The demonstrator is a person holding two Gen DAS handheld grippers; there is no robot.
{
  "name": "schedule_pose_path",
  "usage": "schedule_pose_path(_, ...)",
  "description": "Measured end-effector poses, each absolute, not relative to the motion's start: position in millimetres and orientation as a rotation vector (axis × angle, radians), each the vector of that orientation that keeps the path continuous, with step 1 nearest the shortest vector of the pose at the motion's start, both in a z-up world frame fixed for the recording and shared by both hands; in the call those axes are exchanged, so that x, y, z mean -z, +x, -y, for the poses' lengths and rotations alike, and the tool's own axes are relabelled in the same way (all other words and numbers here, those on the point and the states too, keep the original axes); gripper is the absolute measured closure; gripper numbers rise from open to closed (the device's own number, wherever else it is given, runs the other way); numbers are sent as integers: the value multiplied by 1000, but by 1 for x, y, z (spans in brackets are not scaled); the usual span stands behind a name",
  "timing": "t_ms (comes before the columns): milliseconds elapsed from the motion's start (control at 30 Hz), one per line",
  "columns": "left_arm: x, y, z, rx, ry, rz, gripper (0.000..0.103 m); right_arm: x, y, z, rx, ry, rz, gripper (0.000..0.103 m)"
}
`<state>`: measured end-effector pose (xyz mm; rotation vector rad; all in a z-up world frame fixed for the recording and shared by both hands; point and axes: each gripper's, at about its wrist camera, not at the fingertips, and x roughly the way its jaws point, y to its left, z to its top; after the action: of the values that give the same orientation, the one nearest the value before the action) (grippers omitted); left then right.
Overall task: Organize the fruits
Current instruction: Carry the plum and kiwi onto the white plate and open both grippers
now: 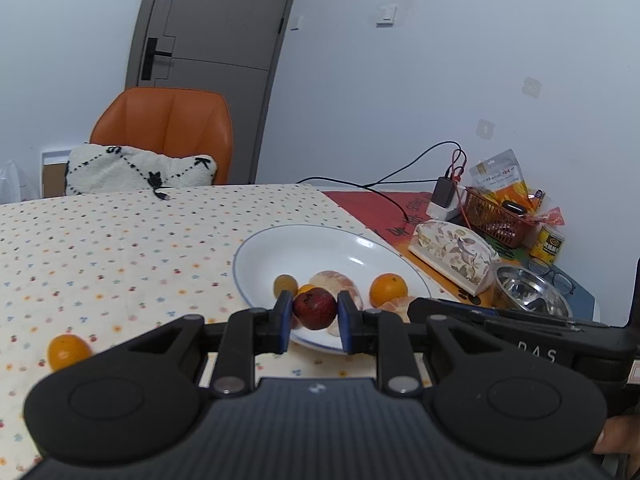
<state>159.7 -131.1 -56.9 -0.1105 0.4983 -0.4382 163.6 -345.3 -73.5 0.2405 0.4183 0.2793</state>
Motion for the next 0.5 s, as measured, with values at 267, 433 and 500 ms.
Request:
schedule_pose_path(267, 64, 175, 146, 454, -98, -515, 81, 78, 171, 353, -260, 261, -424, 77)
schedule_pose_path(433, 72, 186, 154, 458, -94, -537, 81, 79, 179, 354, -254, 258, -425, 77)
schedule_pose_path(500, 74, 190, 156, 456, -93, -544, 81, 79, 182, 356, -251, 259, -425, 77)
